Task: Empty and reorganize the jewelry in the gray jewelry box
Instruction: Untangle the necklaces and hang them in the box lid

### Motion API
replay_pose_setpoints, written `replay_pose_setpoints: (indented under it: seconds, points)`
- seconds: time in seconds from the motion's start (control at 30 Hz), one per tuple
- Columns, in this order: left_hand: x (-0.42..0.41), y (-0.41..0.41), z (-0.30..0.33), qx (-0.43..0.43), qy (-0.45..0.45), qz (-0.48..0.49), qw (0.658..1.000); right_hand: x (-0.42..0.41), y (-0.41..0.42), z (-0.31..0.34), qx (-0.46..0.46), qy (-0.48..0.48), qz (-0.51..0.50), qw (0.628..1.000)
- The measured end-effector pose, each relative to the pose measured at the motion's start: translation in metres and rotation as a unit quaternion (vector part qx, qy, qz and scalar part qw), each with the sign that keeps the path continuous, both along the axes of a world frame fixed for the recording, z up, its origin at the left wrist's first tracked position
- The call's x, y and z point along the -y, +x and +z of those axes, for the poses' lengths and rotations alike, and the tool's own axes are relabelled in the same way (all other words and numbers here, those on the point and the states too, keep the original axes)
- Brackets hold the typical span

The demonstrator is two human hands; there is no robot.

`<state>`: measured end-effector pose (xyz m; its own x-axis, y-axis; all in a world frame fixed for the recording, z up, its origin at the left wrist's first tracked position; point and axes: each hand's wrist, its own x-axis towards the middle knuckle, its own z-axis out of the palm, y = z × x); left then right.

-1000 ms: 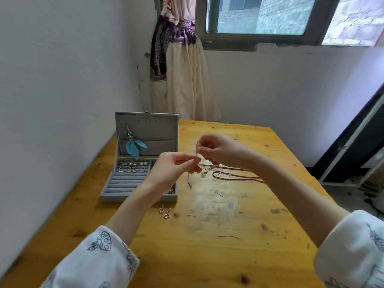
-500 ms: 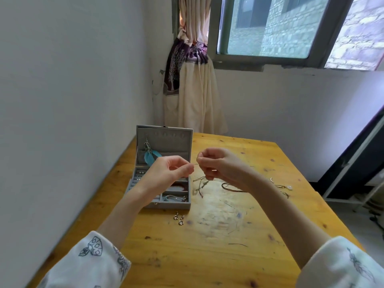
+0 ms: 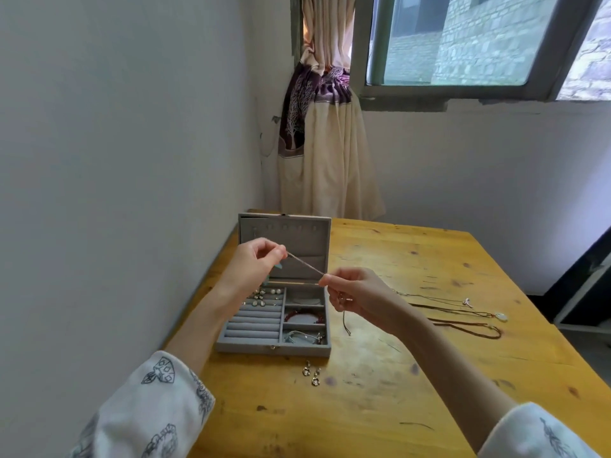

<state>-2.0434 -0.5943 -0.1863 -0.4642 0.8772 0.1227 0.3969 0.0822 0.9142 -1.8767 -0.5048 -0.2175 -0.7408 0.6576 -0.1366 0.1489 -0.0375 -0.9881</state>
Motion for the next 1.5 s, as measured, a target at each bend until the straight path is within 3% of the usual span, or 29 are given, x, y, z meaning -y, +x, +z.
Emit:
replay_pose_setpoints:
  seconds: [0.13,0.3,0.43,0.6,0.7,1.03,1.17,1.37,1.5]
  points:
    - [-0.026,-0.021,-0.016,-0.129,-0.049,-0.007,0.990,-0.030,-0.020,0.000,0.063,0.089,-0.060,0.992]
    - [-0.082,-0.039,-0.031,-0.236,-0.074,-0.005,0.969,-0.082,-0.057,-0.012,0.116,0.234,-0.134,0.956]
    - [-0.121,-0.044,-0.046,-0.381,-0.016,0.096,0.919,-0.112,-0.083,-0.032,0.129,0.287,-0.228,0.922]
    - [-0.157,-0.039,-0.065,-0.479,0.039,0.168,0.860,-0.123,-0.105,-0.054,0.103,0.305,-0.302,0.897]
    - [-0.169,-0.042,-0.071,-0.520,0.049,0.164,0.837,-0.126,-0.111,-0.066,0.098,0.337,-0.311,0.883]
    - [-0.181,-0.055,-0.082,-0.584,0.092,0.172,0.788,-0.130,-0.119,-0.074,0.099,0.477,-0.363,0.794]
    - [-0.185,-0.053,-0.086,-0.598,0.087,0.196,0.772,-0.134,-0.123,-0.073,0.111,0.447,-0.360,0.811]
    - [-0.183,-0.048,-0.097,-0.570,0.065,0.178,0.799,-0.132,-0.126,-0.079,0.117,0.342,-0.364,0.858]
    - [-0.173,-0.049,-0.110,-0.551,0.076,0.164,0.815,-0.126,-0.121,-0.082,0.109,0.345,-0.350,0.864]
